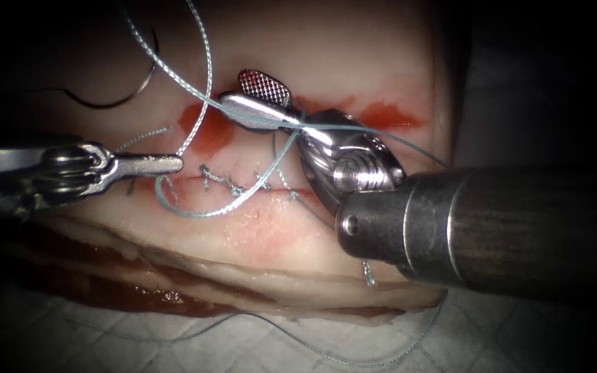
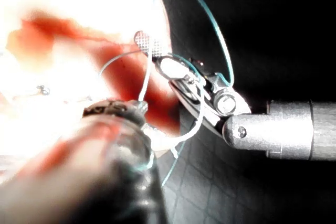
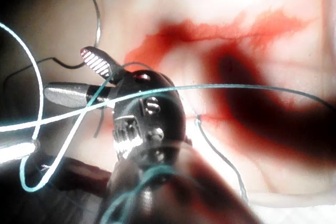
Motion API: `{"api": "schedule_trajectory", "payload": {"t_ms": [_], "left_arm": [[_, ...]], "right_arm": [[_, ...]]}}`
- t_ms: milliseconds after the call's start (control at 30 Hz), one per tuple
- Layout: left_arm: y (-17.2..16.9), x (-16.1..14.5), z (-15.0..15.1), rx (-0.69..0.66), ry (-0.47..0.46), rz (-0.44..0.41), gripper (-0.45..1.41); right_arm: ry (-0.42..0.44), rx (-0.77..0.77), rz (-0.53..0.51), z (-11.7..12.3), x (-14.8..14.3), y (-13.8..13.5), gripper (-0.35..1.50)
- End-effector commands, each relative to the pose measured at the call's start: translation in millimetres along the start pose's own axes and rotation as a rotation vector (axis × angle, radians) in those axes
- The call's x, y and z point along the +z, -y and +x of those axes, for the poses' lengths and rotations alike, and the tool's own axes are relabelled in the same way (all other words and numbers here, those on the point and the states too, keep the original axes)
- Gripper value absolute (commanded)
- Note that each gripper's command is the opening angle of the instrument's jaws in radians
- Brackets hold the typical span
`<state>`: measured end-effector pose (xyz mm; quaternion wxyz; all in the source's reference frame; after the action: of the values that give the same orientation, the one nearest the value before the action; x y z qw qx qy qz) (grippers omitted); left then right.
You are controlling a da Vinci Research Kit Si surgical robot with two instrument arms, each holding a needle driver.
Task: Wound Closure
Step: Wrap the thread clockwise around the right gripper once using the left gripper
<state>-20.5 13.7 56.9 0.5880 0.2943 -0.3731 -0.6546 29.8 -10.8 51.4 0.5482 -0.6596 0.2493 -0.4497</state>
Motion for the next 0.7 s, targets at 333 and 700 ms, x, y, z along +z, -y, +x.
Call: {"api": "schedule_trajectory", "payload": {"t_ms": [333, 700], "left_arm": [[-2.2, 3.7, 1.8, 0.024, -0.027, -0.056, -0.45], [-4.8, 6.7, -0.4, 0.030, -0.008, -0.070, -0.45]], "right_arm": [[-0.013, 0.026, -0.088, -0.4, 1.2, -0.9, 0.84], [-0.133, 0.058, -0.270, 0.7, 2.0, -3.9, 0.94]]}}
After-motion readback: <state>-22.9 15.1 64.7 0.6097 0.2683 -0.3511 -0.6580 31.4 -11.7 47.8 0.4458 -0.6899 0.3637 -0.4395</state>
